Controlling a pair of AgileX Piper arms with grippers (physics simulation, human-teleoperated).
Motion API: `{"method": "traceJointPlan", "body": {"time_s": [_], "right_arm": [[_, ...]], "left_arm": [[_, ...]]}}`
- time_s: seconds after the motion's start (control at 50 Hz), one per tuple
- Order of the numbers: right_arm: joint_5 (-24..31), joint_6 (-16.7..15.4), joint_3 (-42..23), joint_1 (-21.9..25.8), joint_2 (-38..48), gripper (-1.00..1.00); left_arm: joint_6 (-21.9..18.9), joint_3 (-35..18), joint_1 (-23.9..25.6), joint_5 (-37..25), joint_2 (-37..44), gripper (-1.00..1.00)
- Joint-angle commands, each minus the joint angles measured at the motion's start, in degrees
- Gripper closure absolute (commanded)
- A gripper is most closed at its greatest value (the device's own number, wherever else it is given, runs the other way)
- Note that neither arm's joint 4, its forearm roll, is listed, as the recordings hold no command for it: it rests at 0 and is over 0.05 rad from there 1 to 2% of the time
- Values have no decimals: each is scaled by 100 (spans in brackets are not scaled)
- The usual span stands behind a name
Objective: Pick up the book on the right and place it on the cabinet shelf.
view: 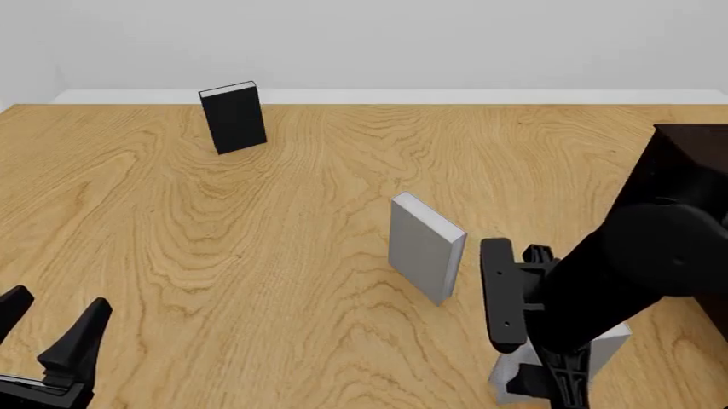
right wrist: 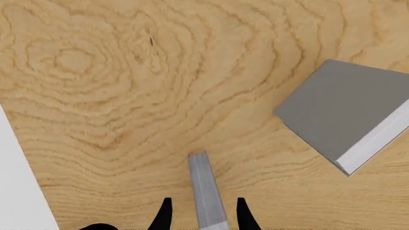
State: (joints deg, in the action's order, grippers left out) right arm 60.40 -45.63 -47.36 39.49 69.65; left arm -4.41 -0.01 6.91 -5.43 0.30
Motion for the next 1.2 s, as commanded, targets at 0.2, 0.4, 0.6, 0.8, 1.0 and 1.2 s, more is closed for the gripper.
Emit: {"method": "traceJointPlan", "body": {"time_s": [0.2,0.4,0.6,0.8,1.0,1.2], "right_arm": [[-140,-235,240,-348,-48,-100],[-196,-302,331,-452,-77,-100],[-267,-286,425,-509,-70,-100],[-335,-313,447,-540,-37,-100],[-256,-70,400,-277,13,100],[-127,-116,338,-299,-77,100]], "left_arm": [[-40,0,4,0,4,-100],[-31,0,2,-13,-5,-100],[-25,0,-1,-22,-8,-100],[-20,0,0,-27,-8,-100],[-5,0,-4,-29,-10,-100],[5,0,-4,-26,-14,-100]]}}
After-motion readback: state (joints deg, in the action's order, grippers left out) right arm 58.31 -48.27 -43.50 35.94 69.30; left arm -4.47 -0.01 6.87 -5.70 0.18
